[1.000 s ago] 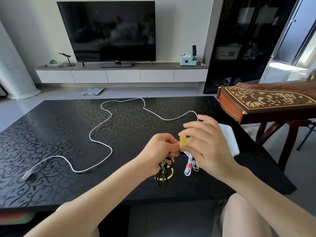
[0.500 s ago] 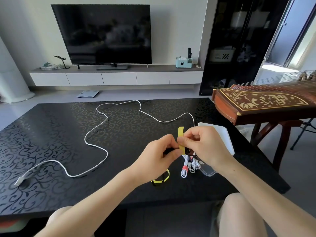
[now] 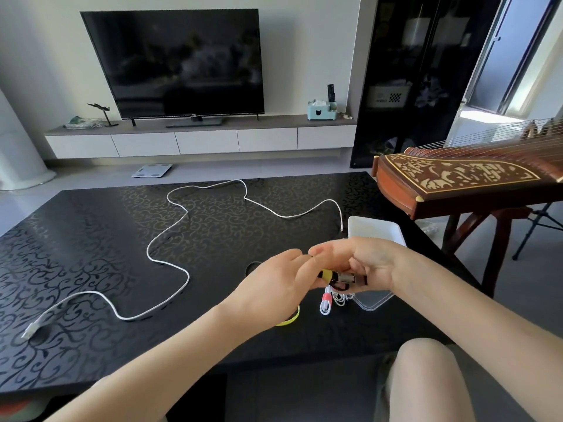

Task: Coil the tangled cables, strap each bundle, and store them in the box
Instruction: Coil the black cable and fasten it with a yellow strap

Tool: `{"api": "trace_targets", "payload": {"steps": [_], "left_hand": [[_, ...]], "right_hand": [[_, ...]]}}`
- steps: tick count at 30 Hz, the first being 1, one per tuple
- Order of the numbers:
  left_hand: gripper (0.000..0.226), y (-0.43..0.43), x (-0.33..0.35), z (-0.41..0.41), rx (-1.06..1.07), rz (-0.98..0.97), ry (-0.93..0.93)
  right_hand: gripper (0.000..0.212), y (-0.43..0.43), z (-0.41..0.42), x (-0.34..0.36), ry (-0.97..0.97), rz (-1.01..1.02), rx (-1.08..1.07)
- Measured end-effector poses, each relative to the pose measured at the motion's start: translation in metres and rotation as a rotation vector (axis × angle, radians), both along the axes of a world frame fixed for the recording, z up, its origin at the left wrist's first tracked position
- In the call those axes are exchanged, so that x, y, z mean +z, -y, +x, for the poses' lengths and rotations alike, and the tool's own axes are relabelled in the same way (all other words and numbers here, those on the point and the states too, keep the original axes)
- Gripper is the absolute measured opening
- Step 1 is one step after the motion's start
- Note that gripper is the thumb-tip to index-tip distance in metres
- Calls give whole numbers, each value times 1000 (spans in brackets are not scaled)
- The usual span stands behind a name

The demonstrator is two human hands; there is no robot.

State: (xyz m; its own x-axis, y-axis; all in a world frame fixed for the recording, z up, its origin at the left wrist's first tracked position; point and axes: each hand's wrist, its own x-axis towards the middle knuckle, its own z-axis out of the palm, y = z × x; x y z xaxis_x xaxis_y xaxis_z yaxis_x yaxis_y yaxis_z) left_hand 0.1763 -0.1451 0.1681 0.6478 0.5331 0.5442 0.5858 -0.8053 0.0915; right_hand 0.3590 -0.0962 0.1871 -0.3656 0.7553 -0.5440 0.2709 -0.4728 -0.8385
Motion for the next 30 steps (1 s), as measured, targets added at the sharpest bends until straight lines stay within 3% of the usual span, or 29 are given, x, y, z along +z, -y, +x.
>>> {"api": "trace_targets", "payload": {"steps": [3,5,7,9,11,15,18,20,23,25,30], "left_hand": [[18,-1,-2,2,-51,186,-32],[12,-2,-1,2,-46,205,7],[14,-1,1,4,30,70,112],[11,-2,4,3,195,-197,309],[13,-7,4,0,302,-559,474],[27,-13,4,-6,271,-1059,732],[32,-15,5,-9,194,-1227,780],[31,-15,6,-9,183,-1268,764],[32,-14,8,-6,138,-1343,758],[33,-11,10,-4,114,-1386,767],[31,-6,9,-2,105,-1397,733]], "right_hand": [[21,-3,0,-9,-39,-140,1],[27,-5,2,-19,-185,-251,-33],[23,-6,5,-25,-434,-268,-35],[25,-7,9,-26,-560,-206,-97],[22,-6,9,-35,-379,11,-225],[28,15,3,-53,190,931,-415],[43,36,5,-44,492,1654,-331],[45,42,3,-33,677,1925,-206],[28,40,-4,-24,755,2010,-109],[17,37,-7,-22,681,2015,-53],[17,33,-9,-25,490,2047,104]]}}
